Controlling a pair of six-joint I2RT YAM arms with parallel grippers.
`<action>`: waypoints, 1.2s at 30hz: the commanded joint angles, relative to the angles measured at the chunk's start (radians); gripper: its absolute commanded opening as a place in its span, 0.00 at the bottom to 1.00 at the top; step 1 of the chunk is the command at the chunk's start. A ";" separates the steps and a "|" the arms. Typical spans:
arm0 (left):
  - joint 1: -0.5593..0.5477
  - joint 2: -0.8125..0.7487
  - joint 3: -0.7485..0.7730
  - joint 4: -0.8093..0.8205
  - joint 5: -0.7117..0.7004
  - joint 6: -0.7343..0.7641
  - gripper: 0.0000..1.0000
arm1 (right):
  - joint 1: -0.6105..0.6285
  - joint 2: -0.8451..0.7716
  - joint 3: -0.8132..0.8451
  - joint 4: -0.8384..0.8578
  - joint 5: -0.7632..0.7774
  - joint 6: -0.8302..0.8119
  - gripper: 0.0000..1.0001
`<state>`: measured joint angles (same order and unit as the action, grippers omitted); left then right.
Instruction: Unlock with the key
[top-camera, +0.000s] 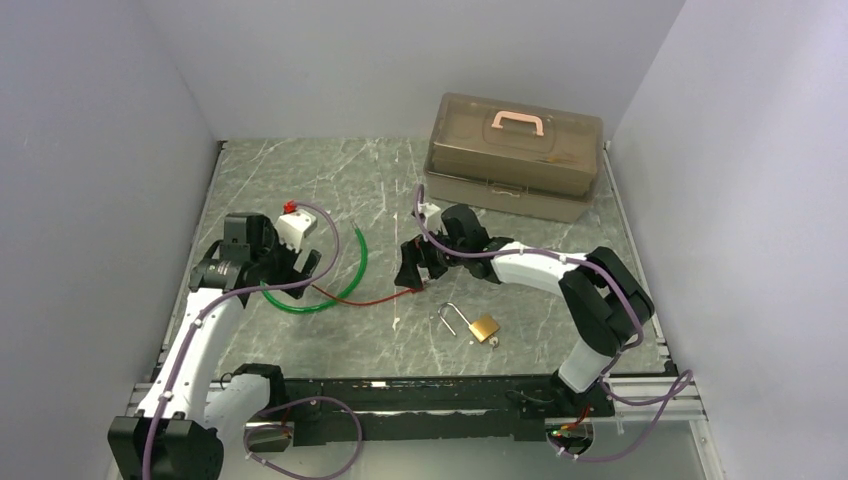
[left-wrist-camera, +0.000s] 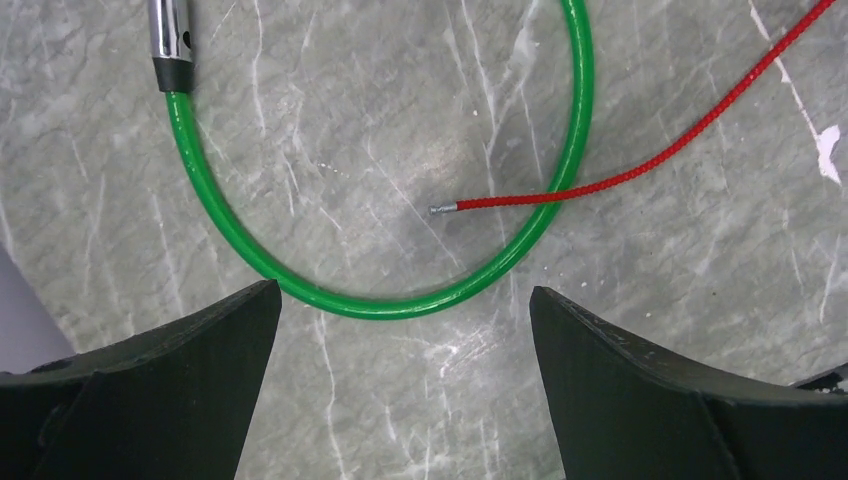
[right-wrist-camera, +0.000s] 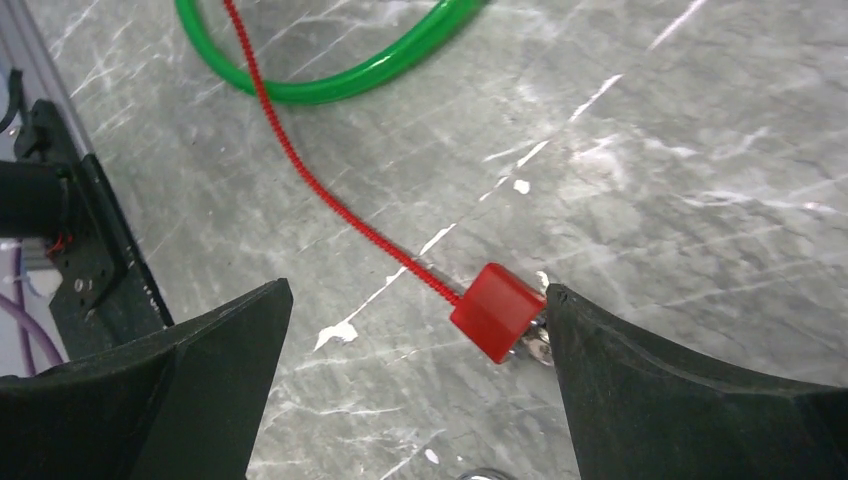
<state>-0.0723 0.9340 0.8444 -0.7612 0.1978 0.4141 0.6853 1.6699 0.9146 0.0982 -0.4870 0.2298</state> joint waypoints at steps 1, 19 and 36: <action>0.036 -0.013 -0.013 0.134 0.095 -0.037 0.99 | -0.029 -0.053 0.007 0.018 0.101 0.027 1.00; 0.291 0.018 -0.318 0.790 0.269 -0.139 0.99 | -0.334 -0.677 -0.524 0.406 1.192 -0.082 1.00; 0.313 0.220 -0.561 1.455 0.360 -0.295 0.99 | -0.594 -0.443 -0.739 0.900 1.037 -0.110 1.00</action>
<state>0.2344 1.1423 0.2878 0.4503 0.5346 0.1806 0.1131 1.1473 0.1913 0.7799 0.6327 0.1471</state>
